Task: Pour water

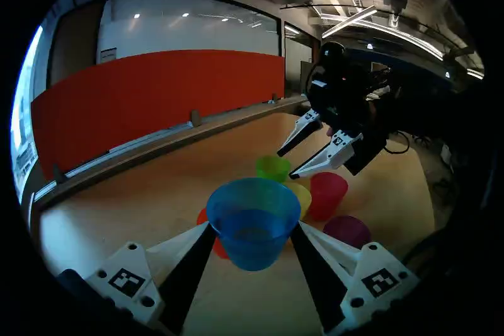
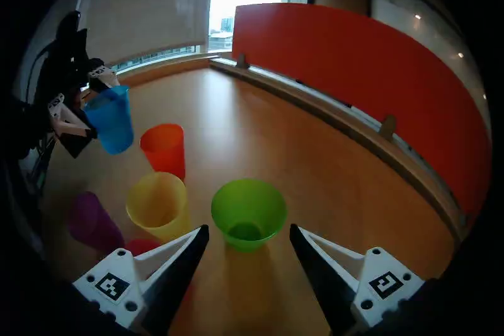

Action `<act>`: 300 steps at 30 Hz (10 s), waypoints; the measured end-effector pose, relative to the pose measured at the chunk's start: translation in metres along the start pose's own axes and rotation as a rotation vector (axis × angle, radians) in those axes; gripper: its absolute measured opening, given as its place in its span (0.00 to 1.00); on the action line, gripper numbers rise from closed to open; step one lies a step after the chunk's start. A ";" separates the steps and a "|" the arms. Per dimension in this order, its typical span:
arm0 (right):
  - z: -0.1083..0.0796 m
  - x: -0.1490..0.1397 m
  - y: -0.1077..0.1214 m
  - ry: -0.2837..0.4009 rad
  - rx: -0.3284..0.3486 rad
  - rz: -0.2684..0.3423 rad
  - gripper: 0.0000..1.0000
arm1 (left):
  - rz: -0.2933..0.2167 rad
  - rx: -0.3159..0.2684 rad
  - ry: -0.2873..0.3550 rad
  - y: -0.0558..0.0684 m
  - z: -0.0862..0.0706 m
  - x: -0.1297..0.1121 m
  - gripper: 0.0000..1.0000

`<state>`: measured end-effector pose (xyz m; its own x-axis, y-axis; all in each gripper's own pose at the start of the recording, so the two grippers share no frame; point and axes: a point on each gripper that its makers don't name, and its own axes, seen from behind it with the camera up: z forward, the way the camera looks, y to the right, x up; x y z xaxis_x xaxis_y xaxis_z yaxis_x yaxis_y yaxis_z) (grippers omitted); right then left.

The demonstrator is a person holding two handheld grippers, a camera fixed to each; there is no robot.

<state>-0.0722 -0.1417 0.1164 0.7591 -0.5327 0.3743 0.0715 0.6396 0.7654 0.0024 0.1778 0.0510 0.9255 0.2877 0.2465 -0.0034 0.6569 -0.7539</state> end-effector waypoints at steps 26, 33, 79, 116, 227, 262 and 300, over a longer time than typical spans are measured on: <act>0.035 0.004 -0.002 -0.019 0.022 0.033 0.92 | -0.028 0.033 0.013 -0.017 -0.013 -0.004 0.82; 0.035 0.003 0.002 -0.007 0.008 0.031 0.92 | -0.038 0.039 0.018 -0.020 -0.015 -0.006 0.82; -0.100 0.133 -0.086 0.430 -0.034 0.014 0.91 | -0.021 0.104 0.182 0.002 -0.078 0.052 0.82; -0.119 0.160 -0.132 0.580 0.014 0.018 0.92 | -0.044 0.124 0.304 0.005 -0.100 0.073 0.82; -0.072 0.172 -0.235 0.570 0.308 -0.055 0.91 | 0.818 0.260 0.225 0.011 -0.105 0.155 0.82; -0.074 0.179 -0.235 0.573 0.300 -0.083 0.90 | 0.975 0.294 0.219 0.020 -0.102 0.165 0.82; -0.080 0.181 -0.235 0.587 0.291 -0.102 0.91 | 1.070 0.312 0.212 0.023 -0.102 0.172 0.83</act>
<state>0.1000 -0.3443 -0.0371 0.9902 -0.1395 0.0082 0.0462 0.3824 0.9228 0.2004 0.1718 0.0140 0.4358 0.7013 -0.5642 -0.8982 0.2980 -0.3233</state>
